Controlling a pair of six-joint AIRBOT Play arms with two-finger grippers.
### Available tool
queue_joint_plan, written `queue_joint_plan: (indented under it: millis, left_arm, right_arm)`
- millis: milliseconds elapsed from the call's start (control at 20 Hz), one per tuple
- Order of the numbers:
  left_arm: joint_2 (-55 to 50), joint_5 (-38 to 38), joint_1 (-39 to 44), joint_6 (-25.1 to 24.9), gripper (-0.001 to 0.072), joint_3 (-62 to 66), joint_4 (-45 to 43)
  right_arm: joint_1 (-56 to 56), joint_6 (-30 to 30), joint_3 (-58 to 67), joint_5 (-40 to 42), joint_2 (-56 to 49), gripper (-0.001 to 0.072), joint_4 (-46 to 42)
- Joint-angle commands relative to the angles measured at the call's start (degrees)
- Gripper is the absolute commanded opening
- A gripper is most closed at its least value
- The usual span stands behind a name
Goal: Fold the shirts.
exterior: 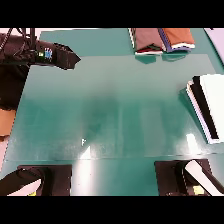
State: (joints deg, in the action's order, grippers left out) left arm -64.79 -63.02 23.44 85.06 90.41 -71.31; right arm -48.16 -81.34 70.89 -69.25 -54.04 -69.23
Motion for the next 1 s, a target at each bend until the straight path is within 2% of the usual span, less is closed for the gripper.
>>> queue_joint_plan:
  millis: [0, 100, 150, 200, 350, 550, 950]
  left_arm:
    - [0.0, 0.2, 0.0, 0.0, 0.0028, 0.0, 0.0]
    - [0.0, 0.4, 0.0, 0.0, 0.0028, 0.0, -0.3]
    - [0.0, 0.3, 0.0, 0.0, 0.0028, 0.0, -0.3]
    - [0.0, 0.2, 0.0, 0.0, 0.0028, 0.0, -0.3]
    - [0.0, -0.1, 0.0, 0.0, 0.0028, 0.0, -0.2]
    - [0.0, 2.8, 0.0, 0.0, 0.0028, 0.0, -0.2]
    - [0.0, 8.0, 0.0, 0.0, 0.0028, 0.0, -0.2]
  right_arm:
    - [18.6, 0.0, 3.6, 1.3, -1.4, 0.0523, 8.0]
    - [30.9, 0.0, 3.0, 3.3, -1.9, 0.0519, 7.7]
    - [36.3, 0.1, 2.3, 4.7, -1.9, 0.0461, 7.6]
    - [41.7, 0.8, 1.4, 6.6, -2.0, 0.0337, 7.7]
    - [53.7, 5.9, 0.5, 9.6, -1.9, 0.0022, 7.6]
    - [61.4, 6.4, 0.5, 11.9, -1.9, 0.0021, 7.6]
    - [61.9, 6.4, 0.5, 11.6, -1.9, 0.0021, 7.7]
